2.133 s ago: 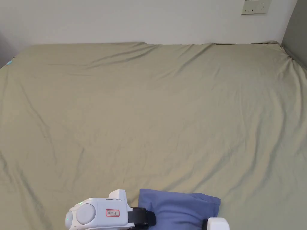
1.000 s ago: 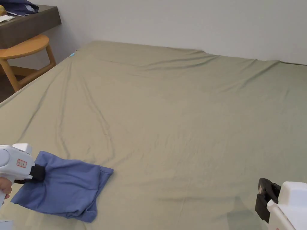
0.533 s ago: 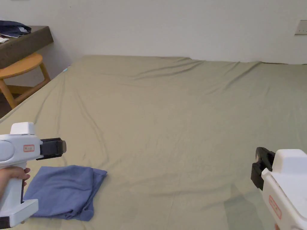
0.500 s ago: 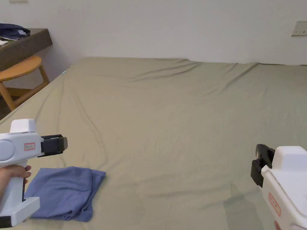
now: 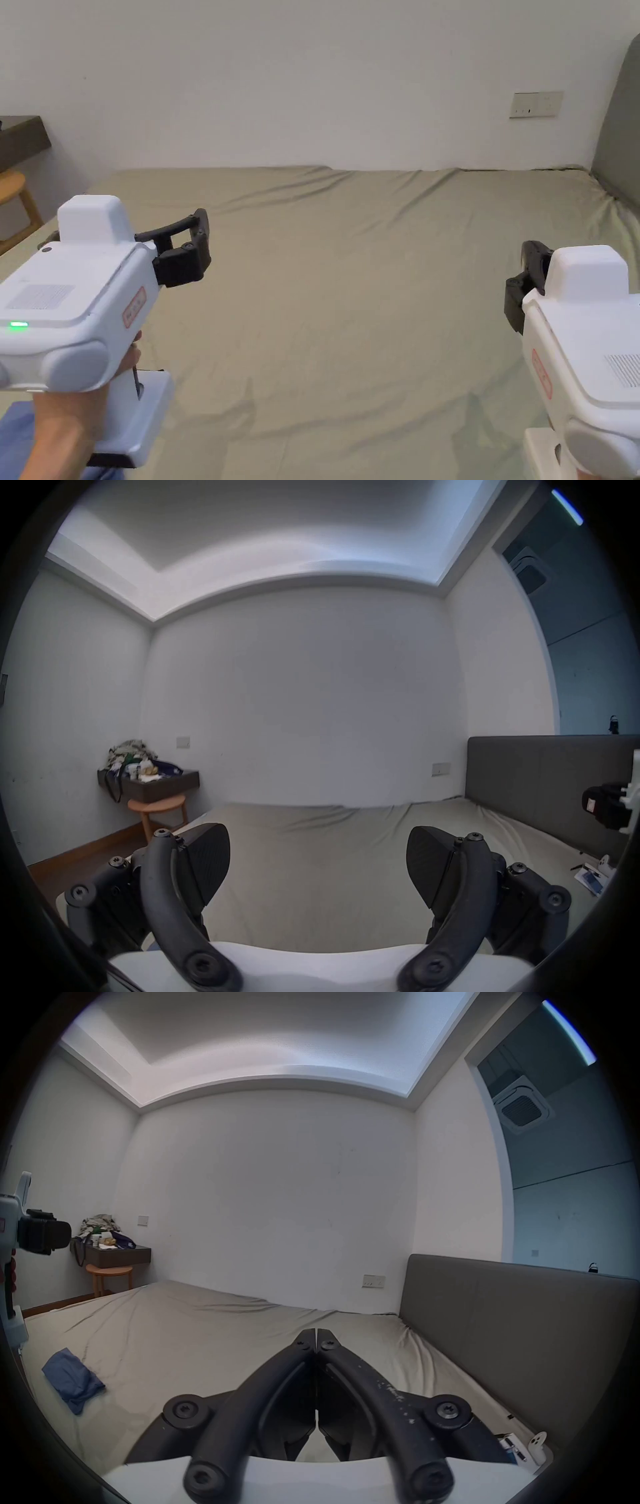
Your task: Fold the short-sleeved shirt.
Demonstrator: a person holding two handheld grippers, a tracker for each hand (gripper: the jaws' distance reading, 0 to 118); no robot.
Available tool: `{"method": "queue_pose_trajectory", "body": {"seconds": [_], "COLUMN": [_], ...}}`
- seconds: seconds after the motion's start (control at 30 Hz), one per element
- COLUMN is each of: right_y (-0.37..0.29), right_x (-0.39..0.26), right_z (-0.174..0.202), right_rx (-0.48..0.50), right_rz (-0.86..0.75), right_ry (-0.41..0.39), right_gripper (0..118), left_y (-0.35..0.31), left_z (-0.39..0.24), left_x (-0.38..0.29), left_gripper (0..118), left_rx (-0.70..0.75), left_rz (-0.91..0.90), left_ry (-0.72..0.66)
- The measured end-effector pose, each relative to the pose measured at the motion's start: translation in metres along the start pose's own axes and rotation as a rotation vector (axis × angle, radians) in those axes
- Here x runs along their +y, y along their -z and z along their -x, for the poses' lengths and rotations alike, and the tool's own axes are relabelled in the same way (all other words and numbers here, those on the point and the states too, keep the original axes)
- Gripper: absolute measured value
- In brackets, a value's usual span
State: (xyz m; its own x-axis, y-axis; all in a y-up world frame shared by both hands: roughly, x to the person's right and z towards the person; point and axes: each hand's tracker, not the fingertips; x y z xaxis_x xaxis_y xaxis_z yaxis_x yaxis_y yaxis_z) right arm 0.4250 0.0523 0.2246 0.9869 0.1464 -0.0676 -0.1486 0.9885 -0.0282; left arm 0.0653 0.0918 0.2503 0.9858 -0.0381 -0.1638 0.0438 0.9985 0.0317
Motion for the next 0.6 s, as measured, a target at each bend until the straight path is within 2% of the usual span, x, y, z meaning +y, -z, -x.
{"method": "queue_pose_trajectory", "body": {"seconds": [0.17, 0.3, 0.37, 0.4, 0.43, 0.47, 0.53, 0.6], "right_y": [-0.009, -0.015, -0.018, -0.018, -0.019, -0.019, -0.020, -0.021], "right_x": [0.001, 0.000, -0.001, -0.002, -0.002, -0.002, -0.003, -0.004], "right_z": [-0.020, -0.029, -0.032, -0.033, -0.034, -0.034, -0.034, -0.034], "right_rx": [-0.036, -0.051, -0.055, -0.057, -0.058, -0.060, -0.063, -0.060], "right_rz": [-0.023, -0.031, -0.036, -0.036, -0.037, -0.038, -0.038, -0.038], "right_ry": [-0.016, -0.022, -0.015, -0.012, -0.009, -0.006, -0.001, 0.005], "right_gripper": [3, 3, 3, 3, 3, 3, 3, 3], "left_y": [0.000, -0.006, -0.008, -0.008, -0.007, -0.006, -0.002, -0.002], "left_z": [-0.047, -0.070, -0.079, -0.082, -0.086, -0.089, -0.089, -0.091], "left_x": [-0.025, -0.043, -0.049, -0.051, -0.055, -0.056, -0.057, -0.058], "left_gripper": [103, 86, 58, 34, 0, 0, 0, 0], "left_rx": [-0.012, -0.017, -0.039, -0.041, -0.035, -0.004, -0.081, -0.066], "left_rz": [-0.047, -0.072, -0.077, -0.074, -0.070, -0.056, -0.022, -0.016], "left_ry": [0.021, 0.041, 0.040, 0.043, 0.057, 0.082, 0.052, 0.048]}}
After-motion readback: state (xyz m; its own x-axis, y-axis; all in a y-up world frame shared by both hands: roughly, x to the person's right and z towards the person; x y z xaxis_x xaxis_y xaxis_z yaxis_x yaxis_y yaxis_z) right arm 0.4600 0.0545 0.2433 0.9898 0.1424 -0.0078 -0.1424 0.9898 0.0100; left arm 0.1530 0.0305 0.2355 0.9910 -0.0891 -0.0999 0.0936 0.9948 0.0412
